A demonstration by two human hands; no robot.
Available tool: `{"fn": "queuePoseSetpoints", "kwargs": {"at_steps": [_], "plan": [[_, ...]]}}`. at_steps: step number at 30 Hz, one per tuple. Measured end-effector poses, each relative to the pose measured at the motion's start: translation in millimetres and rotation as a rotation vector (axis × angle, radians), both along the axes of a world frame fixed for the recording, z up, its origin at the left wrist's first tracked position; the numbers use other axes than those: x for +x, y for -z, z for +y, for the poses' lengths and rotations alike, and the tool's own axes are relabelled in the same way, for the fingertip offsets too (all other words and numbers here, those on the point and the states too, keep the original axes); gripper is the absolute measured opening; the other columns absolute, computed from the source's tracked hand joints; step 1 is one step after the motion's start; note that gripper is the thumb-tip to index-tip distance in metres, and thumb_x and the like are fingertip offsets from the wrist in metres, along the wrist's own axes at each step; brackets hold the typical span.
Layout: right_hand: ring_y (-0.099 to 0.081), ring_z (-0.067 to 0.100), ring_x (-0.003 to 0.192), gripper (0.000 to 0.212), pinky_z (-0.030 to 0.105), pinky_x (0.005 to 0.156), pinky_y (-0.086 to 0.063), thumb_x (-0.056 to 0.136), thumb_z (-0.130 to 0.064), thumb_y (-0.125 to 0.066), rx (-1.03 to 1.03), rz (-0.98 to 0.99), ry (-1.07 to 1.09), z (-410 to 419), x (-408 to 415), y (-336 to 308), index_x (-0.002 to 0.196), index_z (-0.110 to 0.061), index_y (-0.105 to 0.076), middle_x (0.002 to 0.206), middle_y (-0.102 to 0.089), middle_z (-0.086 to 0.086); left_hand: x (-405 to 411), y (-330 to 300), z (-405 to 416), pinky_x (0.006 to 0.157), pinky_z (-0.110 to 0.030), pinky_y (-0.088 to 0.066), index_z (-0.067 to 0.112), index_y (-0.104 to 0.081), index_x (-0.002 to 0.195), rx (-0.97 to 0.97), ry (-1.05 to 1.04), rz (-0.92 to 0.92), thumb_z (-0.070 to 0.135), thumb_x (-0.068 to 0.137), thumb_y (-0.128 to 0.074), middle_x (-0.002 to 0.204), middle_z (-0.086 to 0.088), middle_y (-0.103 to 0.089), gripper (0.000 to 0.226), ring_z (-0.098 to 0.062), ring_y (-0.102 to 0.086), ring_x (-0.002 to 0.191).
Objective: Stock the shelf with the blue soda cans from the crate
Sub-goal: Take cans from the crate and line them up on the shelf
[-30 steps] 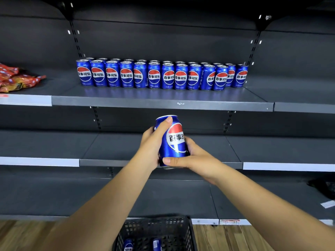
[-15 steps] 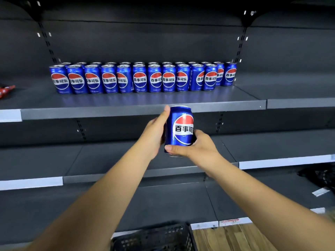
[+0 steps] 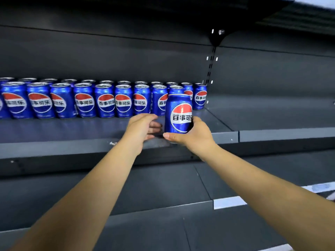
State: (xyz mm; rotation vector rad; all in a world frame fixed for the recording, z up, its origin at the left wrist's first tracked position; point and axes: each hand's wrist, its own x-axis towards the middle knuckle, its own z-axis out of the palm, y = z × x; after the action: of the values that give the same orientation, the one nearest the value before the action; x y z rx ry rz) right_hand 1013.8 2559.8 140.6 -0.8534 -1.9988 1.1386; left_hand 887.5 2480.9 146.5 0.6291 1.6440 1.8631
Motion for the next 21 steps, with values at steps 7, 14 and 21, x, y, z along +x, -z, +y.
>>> {"fn": "queuePoseSetpoints", "kwargs": {"at_steps": [7,14,21], "plan": [[-0.066,0.019,0.094,0.089,0.039,0.087,-0.055,0.036,-0.042,-0.091,-0.062,0.019,0.066,114,-18,13,0.112,-0.011,-0.057,0.103,-0.069,0.001,1,11,100,0.055,-0.022,-0.037,0.015,-0.057,0.09,-0.076,-0.055,0.091,0.017,0.095,-0.05,0.074,0.0,-0.059,0.009,-0.01,-0.055,0.064],[-0.061,0.021,0.102,0.076,0.039,0.094,-0.049,0.056,-0.024,-0.091,-0.028,-0.053,0.049,180,-17,22,0.117,-0.008,-0.047,0.112,-0.064,0.001,-8,25,158,0.045,-0.01,-0.041,0.015,-0.056,0.077,-0.246,-0.079,0.277,0.014,0.092,-0.052,0.071,-0.002,-0.059,0.016,-0.012,-0.054,0.062],[-0.048,0.014,0.097,0.075,0.023,0.082,-0.04,0.064,-0.02,-0.087,0.039,-0.117,-0.054,209,-31,14,0.118,-0.005,-0.038,0.106,-0.048,-0.002,-16,27,190,0.062,-0.025,-0.047,0.014,-0.06,0.076,-0.382,-0.058,0.48,0.012,0.086,-0.051,0.068,0.0,-0.063,0.014,-0.014,-0.055,0.057]]}}
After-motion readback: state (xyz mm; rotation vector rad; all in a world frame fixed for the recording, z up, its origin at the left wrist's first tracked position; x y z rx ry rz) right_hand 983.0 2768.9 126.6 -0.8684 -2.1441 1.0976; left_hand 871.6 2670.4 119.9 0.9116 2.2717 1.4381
